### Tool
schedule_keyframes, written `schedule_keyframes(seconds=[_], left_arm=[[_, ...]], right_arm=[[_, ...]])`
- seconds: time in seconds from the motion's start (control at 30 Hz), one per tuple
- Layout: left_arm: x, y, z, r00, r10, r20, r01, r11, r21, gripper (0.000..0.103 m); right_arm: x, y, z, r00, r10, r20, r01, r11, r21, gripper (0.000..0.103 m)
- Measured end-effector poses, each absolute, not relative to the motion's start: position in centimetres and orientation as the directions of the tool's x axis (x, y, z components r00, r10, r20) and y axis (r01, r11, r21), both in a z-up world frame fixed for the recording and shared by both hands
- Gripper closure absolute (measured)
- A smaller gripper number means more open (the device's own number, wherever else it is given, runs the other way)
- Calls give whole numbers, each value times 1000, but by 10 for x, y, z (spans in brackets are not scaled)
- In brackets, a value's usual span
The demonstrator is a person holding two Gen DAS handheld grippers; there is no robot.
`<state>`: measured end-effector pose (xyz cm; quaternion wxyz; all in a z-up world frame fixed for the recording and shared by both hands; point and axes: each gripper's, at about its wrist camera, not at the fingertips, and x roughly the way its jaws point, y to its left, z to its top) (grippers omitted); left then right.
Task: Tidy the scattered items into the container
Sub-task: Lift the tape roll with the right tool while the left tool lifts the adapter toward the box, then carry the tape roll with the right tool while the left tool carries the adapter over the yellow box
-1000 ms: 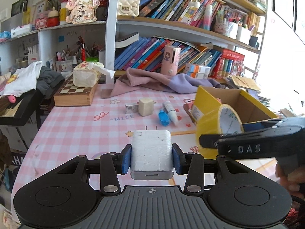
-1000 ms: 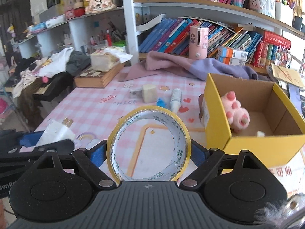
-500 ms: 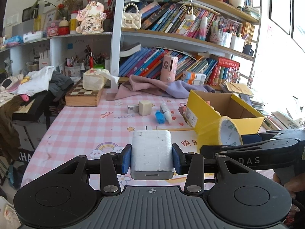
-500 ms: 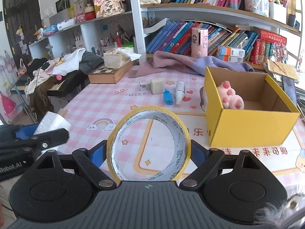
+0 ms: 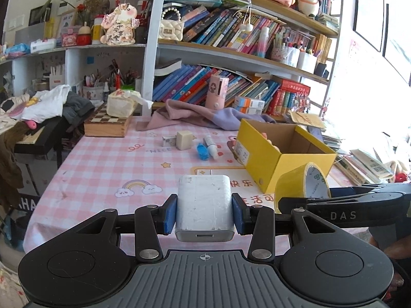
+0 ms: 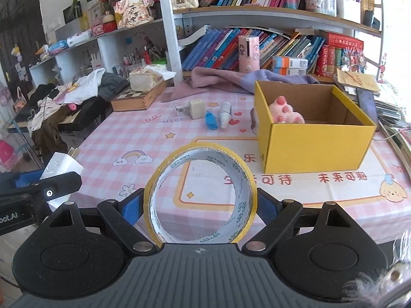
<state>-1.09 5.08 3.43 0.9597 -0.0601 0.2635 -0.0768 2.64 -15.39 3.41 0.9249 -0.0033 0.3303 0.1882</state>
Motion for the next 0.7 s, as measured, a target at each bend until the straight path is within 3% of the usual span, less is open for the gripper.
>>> schedule_keyframes(seconds=[0.7], left_arm=[[12, 5, 30, 790, -412, -454, 365, 911, -193, 61]], right_arm=[[4, -210, 43, 791, 107, -603, -87, 994, 63, 16]])
